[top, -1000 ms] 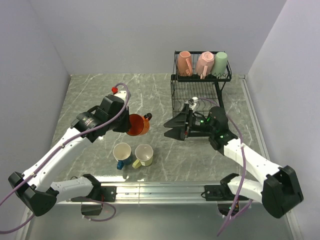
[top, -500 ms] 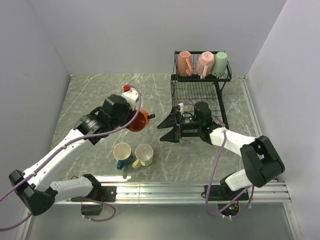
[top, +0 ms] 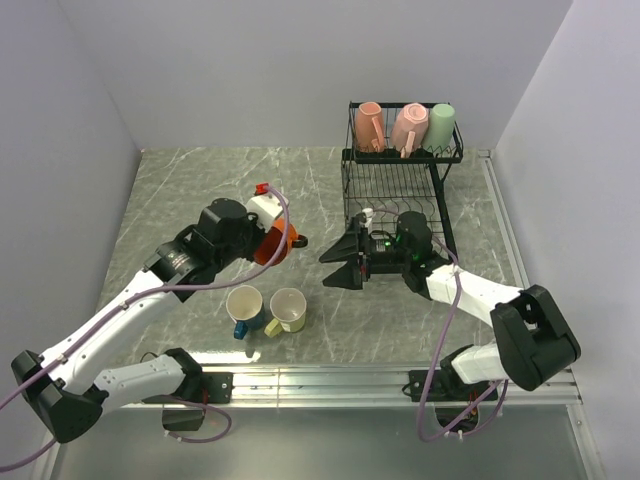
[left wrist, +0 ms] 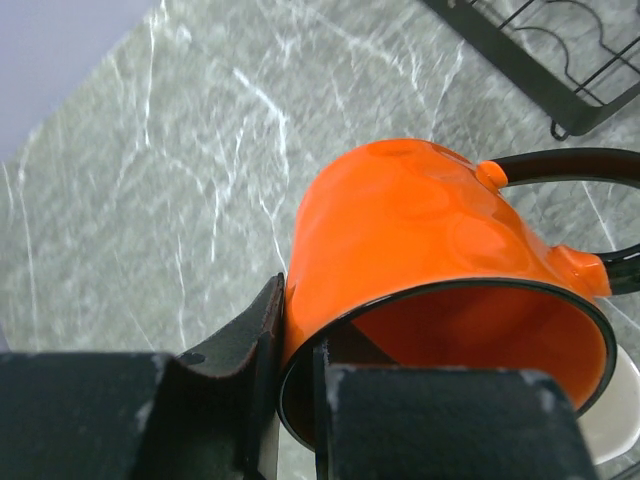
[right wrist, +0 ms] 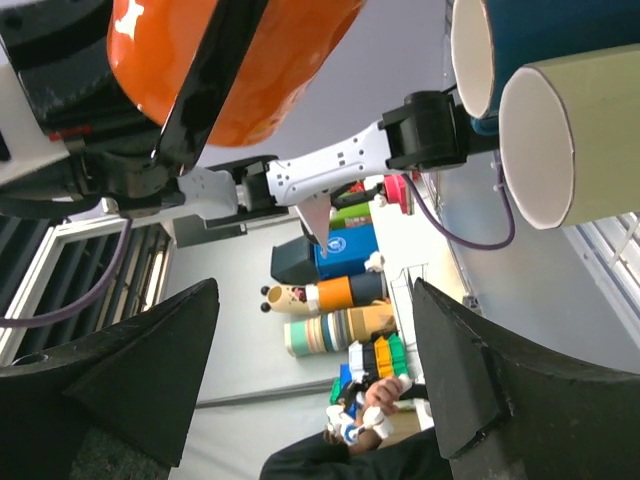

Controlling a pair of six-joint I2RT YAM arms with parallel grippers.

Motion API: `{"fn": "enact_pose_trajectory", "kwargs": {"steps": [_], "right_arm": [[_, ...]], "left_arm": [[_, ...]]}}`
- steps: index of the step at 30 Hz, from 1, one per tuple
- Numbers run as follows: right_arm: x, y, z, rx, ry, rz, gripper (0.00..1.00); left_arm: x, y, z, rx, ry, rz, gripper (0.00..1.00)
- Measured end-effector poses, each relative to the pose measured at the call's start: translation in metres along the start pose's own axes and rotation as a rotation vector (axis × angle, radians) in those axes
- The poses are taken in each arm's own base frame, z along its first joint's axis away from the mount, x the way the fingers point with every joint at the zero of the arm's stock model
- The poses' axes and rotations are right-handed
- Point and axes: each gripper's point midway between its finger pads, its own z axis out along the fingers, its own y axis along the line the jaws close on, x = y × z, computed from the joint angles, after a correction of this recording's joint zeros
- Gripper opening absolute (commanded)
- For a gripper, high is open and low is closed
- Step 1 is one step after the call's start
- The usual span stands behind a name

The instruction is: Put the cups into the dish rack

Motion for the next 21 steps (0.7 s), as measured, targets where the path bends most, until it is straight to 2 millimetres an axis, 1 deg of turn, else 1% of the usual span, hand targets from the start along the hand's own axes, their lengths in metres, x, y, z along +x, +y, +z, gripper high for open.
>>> {"fn": "enact_pose_trajectory", "kwargs": {"steps": [9,16,19,21], "right_arm": [[-0.012,0.015,0.006,-0.05,-0.053,-0.018,0.85],[-0.018,0.02,0.022,-0.092,-0.034,-0.012,0.85],[-0.016,0.022,0.029,-0.117,-0.011,0.006,0.85],[-0.014,0.027,0.036,-0.132,0.011,0.01,0.85]], "left_arm": [[-0.024,-0.004,0.0,0.048,-0.114,0.103,0.0],[-0.026,-0.007,-0.002,0.067,-0.129,0.174,0.0],[-0.024,-0.003,-0.007,0.056,-0.133,0.188,0.0],[-0.023,-0.003,-0.012,0.059,-0.137,0.189,0.0]]}}
